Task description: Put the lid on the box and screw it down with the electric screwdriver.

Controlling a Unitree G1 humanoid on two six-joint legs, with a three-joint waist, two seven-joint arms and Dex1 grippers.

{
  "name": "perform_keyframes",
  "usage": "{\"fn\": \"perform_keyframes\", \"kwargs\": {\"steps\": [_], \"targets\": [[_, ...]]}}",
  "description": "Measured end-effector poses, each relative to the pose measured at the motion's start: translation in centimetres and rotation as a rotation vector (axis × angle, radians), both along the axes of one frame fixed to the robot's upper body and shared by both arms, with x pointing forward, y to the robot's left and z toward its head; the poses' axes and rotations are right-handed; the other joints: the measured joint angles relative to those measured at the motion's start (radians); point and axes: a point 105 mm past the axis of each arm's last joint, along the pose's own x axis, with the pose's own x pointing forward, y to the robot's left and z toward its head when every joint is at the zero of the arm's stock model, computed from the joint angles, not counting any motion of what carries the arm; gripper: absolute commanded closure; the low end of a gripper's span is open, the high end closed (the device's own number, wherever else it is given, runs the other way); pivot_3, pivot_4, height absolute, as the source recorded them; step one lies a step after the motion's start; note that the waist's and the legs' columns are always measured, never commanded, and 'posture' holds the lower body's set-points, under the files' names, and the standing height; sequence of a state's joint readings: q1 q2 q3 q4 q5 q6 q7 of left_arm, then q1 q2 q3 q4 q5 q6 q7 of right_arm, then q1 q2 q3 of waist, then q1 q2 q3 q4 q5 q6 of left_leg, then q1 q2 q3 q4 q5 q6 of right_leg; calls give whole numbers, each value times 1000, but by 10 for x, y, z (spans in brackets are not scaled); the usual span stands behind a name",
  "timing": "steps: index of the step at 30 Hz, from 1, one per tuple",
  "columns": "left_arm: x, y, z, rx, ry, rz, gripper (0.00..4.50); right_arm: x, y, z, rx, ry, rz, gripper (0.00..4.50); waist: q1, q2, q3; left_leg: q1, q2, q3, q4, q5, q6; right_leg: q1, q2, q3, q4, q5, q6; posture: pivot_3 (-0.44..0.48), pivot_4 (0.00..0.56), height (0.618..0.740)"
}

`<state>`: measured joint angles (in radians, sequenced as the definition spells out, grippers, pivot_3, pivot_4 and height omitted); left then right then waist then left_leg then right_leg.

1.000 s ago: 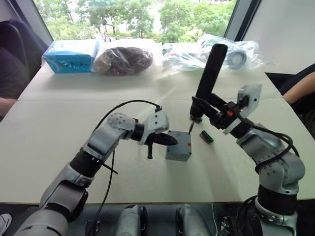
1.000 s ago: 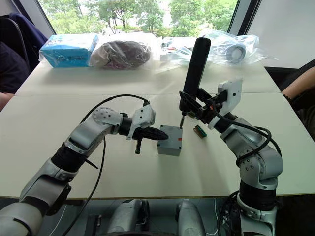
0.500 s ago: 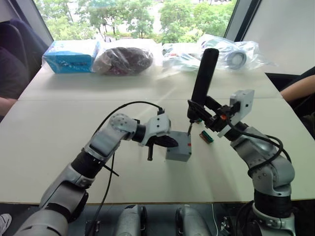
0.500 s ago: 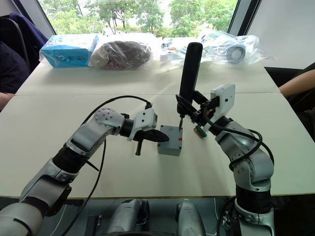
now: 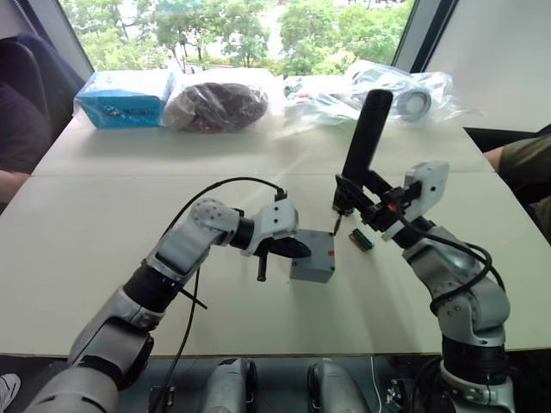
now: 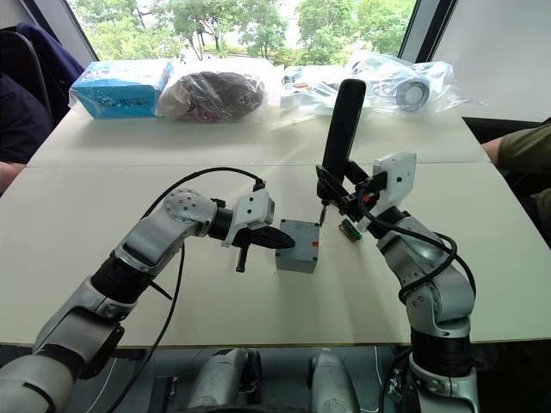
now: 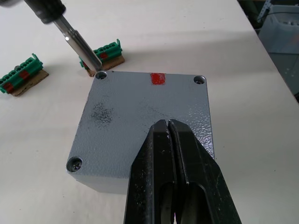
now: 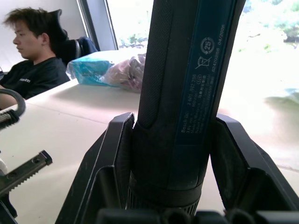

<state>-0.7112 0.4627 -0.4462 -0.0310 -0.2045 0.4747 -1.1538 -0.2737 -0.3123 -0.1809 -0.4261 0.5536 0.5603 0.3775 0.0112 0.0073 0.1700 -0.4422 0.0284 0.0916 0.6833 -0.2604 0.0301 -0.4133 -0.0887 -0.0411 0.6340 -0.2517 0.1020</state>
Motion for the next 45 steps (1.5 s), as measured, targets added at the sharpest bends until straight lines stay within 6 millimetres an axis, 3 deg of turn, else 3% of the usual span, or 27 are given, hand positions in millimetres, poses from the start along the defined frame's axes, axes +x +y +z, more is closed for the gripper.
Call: {"fn": "perform_keyframes", "kwargs": {"steps": [9,16,36,45], "targets": [[-1,0,0,0,-2,0,4500,1,0,1,15,2,-11,2561,0,0,0,0,1,0,0,0,0,0,0,0,0,0,0,0,150,740],[-1,0,0,-2,-1,0,4500,2,1,21,14,-52,7,2561,1,0,0,0,1,0,0,0,0,0,0,0,0,0,0,0,150,740],[-1,0,-1,-5,-2,2,4500,-1,3,1,-23,2,13,2561,1,0,0,0,1,0,0,0,0,0,0,0,0,0,0,0,150,740],[-1,0,-1,-5,-2,2,4500,0,-3,14,82,-4,4,2561,1,0,0,0,1,0,0,0,0,0,0,0,0,0,0,0,150,740]]}}
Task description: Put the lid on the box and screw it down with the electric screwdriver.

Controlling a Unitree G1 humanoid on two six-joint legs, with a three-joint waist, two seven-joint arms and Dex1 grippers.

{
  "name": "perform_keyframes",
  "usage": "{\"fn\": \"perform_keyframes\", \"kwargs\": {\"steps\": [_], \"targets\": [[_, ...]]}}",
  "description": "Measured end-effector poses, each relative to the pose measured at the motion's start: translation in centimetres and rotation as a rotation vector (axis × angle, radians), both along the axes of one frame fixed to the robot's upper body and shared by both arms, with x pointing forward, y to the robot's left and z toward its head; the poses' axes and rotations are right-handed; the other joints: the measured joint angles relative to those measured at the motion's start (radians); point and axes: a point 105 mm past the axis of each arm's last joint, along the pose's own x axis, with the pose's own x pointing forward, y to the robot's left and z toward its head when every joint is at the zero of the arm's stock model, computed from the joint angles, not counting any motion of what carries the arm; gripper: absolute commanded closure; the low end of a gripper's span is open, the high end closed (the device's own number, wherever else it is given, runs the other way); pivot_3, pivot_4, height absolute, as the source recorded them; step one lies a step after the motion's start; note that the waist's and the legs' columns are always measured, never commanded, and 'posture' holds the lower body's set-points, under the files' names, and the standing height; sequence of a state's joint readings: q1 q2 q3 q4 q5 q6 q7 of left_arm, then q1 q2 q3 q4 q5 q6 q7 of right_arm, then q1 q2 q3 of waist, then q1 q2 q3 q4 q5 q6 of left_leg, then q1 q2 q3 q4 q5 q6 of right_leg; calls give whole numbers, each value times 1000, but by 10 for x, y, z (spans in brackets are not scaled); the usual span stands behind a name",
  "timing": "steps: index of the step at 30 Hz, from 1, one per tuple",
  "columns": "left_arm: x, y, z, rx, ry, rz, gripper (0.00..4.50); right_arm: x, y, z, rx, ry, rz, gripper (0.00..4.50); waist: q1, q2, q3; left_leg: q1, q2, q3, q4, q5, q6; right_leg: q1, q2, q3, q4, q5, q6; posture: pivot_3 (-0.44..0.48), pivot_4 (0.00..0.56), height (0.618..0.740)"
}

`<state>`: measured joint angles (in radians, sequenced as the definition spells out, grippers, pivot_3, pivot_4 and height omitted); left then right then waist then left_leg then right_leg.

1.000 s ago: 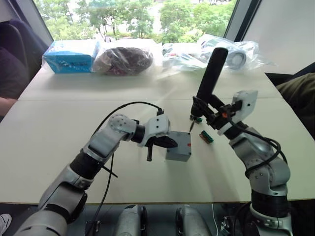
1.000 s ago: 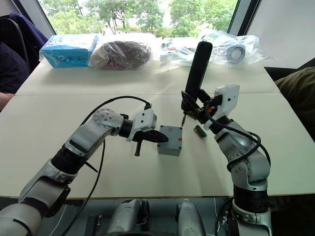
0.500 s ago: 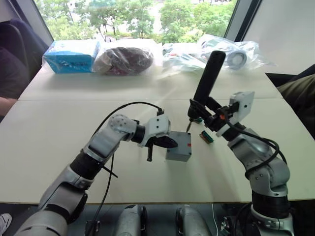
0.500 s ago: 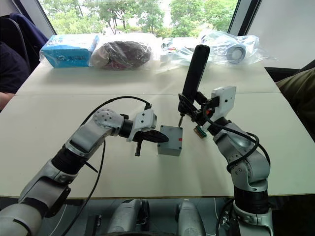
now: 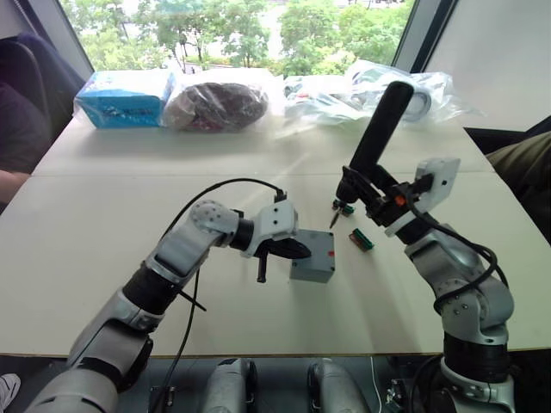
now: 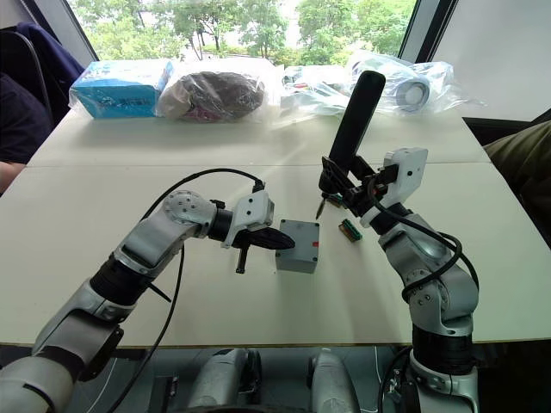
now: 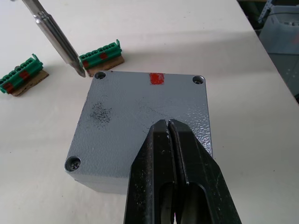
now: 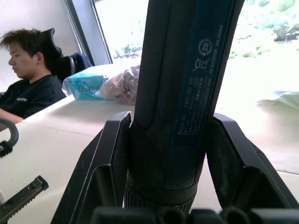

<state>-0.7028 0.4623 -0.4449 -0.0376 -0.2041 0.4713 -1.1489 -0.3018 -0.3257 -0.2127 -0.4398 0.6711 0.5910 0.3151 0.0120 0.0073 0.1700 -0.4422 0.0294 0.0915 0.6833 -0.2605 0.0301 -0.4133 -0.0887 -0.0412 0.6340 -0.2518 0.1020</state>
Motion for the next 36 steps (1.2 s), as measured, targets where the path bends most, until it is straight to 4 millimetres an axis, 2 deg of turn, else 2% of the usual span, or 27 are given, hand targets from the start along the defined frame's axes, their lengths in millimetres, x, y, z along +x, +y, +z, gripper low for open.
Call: {"fn": "perform_keyframes", "kwargs": {"steps": [36], "targets": [[0,-1,0,2,-9,-2,4500,-6,2,-7,-101,-36,5,2561,1,0,0,0,0,0,0,0,0,1,0,0,0,0,0,0,150,740]]}}
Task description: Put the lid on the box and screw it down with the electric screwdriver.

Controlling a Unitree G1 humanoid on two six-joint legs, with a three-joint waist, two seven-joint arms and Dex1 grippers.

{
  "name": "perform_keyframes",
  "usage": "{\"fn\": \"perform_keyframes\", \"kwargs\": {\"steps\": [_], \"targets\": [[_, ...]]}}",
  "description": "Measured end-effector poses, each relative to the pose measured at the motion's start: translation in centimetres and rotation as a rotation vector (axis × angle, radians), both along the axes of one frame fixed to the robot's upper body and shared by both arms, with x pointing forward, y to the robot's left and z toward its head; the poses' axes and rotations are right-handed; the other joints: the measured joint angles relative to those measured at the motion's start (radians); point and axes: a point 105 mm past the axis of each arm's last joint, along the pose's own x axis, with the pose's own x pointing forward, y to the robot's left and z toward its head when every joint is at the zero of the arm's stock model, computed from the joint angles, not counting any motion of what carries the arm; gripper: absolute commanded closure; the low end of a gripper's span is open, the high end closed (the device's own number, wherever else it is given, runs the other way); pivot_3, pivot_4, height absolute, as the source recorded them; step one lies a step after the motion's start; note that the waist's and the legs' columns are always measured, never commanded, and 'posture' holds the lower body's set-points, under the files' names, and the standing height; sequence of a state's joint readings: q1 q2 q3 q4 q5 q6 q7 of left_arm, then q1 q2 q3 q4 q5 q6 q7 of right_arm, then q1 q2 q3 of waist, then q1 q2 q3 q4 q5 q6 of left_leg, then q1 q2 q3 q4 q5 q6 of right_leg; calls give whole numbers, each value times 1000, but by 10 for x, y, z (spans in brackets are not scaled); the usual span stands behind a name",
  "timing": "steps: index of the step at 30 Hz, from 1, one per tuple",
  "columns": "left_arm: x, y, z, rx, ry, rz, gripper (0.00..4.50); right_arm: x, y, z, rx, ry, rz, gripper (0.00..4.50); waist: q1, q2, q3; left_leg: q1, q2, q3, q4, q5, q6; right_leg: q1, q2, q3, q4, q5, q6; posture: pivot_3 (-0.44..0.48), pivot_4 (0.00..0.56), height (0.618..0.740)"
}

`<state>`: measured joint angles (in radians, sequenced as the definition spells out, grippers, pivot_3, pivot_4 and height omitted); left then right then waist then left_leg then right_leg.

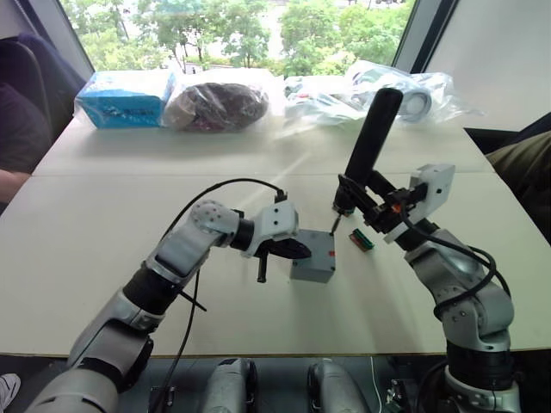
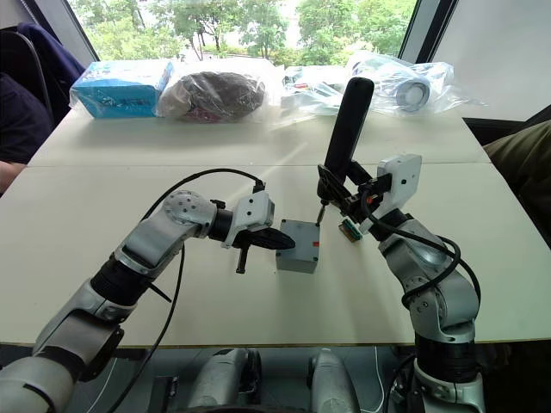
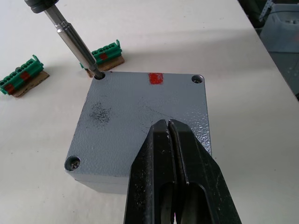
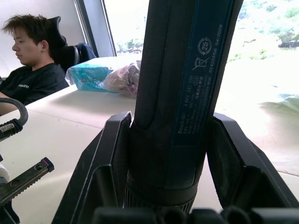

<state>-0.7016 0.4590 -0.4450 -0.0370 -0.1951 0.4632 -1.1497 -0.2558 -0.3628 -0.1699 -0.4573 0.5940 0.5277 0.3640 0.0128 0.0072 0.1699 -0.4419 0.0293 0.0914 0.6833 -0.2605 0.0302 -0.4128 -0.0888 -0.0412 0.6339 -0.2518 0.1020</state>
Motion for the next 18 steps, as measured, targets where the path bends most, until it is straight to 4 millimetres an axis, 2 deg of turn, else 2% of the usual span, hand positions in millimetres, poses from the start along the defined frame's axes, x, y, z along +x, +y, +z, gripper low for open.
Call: {"fn": "perform_keyframes", "kwargs": {"steps": [7,18], "targets": [[0,0,-1,3,0,5,4500,-12,13,-5,-80,-52,29,2561,-1,-2,-2,2,0,0,0,0,0,2,0,0,0,0,0,0,150,740],[-2,1,-9,-8,22,29,4500,-17,13,-16,-143,-39,63,2561,-1,-13,-14,9,2,-1,-1,-1,1,9,1,0,-2,-2,-4,0,150,740]]}}
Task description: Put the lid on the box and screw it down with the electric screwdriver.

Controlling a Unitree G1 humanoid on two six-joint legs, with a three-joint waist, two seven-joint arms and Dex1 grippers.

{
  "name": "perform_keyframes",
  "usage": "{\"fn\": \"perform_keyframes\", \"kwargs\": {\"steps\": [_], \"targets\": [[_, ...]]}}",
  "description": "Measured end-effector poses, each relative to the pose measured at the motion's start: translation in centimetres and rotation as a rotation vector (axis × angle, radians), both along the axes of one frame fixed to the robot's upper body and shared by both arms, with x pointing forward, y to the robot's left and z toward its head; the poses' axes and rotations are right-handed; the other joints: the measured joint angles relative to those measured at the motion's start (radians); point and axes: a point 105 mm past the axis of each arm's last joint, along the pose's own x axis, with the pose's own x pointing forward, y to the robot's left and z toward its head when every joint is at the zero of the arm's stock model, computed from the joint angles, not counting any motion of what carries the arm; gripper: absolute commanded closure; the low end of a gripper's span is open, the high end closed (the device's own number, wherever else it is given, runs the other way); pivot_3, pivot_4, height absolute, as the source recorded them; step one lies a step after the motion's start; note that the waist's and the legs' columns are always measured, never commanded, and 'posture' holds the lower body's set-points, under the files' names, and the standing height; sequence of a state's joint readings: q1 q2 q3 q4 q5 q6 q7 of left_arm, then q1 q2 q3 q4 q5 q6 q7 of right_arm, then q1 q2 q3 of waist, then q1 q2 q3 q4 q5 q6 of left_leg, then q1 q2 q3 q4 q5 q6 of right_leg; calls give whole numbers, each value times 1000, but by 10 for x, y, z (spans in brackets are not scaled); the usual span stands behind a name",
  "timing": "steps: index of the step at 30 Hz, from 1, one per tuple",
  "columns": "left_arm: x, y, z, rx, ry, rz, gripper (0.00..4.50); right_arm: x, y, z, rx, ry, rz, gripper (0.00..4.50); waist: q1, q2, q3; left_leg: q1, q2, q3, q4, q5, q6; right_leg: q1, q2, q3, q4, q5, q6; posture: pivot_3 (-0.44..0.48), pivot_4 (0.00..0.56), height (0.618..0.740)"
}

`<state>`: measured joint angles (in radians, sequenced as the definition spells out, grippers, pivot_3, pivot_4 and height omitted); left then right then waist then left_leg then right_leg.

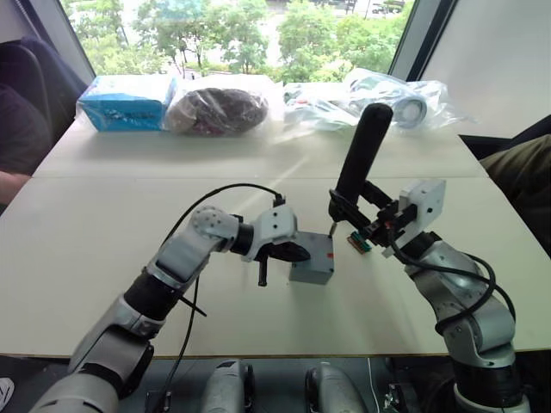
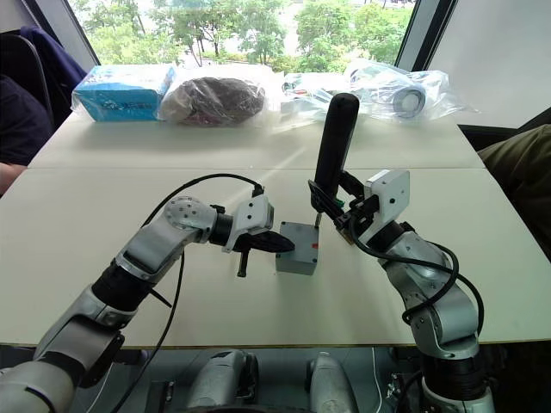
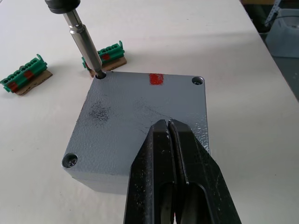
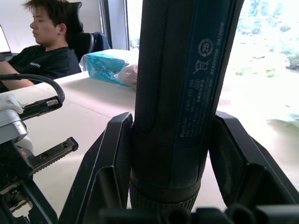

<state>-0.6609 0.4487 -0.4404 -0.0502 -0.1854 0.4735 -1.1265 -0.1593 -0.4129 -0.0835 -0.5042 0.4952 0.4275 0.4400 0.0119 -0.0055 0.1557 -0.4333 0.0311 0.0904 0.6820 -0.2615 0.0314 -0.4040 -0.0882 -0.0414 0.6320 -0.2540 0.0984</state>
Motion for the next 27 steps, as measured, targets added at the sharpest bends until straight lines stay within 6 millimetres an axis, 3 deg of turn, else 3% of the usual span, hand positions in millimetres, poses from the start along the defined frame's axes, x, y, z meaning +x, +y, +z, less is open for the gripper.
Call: {"fn": "perform_keyframes", "kwargs": {"steps": [15,27], "targets": [[-1,-2,-4,5,7,0,4500,-7,-3,-5,-74,16,49,2561,-1,-2,-9,8,0,0,-2,-2,2,7,-1,0,-2,-2,-3,0,150,740],[-1,-1,-8,19,-33,-9,4500,-1,-1,-4,-63,68,45,2561,-2,-5,-18,8,0,0,-4,-2,1,7,-7,0,-2,-4,-8,0,150,740]]}}
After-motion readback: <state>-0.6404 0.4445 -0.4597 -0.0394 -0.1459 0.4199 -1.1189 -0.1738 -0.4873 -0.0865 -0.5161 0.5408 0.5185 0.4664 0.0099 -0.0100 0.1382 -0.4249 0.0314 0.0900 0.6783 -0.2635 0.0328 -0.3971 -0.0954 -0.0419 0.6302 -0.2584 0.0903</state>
